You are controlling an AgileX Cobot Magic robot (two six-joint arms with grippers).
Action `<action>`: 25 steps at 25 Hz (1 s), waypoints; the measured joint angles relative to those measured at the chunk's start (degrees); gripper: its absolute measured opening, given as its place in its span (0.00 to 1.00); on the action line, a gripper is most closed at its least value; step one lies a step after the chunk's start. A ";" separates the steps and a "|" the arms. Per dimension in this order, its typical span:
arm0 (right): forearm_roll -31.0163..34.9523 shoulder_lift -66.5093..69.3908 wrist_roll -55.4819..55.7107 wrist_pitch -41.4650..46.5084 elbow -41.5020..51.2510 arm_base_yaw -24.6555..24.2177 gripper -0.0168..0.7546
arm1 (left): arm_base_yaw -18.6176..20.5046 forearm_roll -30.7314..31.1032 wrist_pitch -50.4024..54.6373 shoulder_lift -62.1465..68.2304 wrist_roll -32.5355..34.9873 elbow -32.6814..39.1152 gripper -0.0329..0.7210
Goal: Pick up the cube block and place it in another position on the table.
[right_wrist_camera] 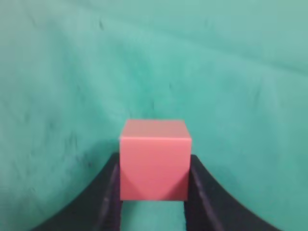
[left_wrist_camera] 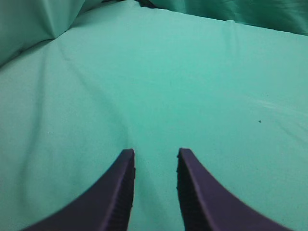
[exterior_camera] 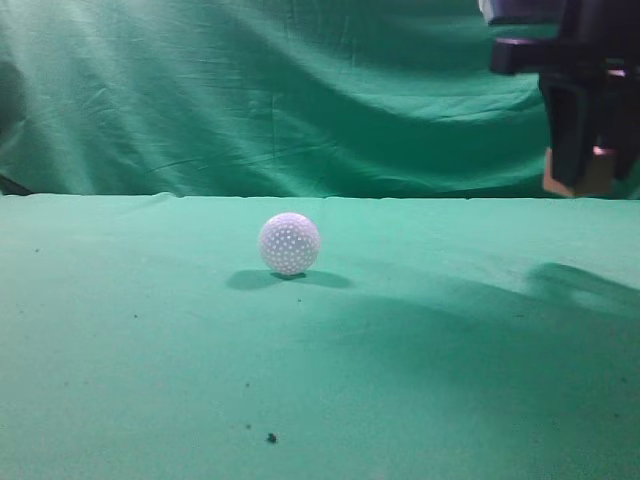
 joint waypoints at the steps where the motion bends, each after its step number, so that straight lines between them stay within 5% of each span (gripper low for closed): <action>1: -0.48 0.47 0.10 0.00 -3.01 0.00 0.31 | 0.00 0.00 0.00 0.00 0.00 0.00 0.36; 11: -1.57 19.18 0.23 4.36 -26.09 -1.55 0.31 | 0.00 0.00 0.00 0.00 0.00 0.00 0.36; 19: 0.26 26.71 0.23 5.58 -30.13 -2.50 0.31 | 0.00 0.00 0.00 0.00 0.00 0.00 0.36; 25: 3.52 27.74 0.51 6.44 -31.08 -2.50 0.64 | 0.00 0.00 0.00 0.00 0.00 0.00 0.36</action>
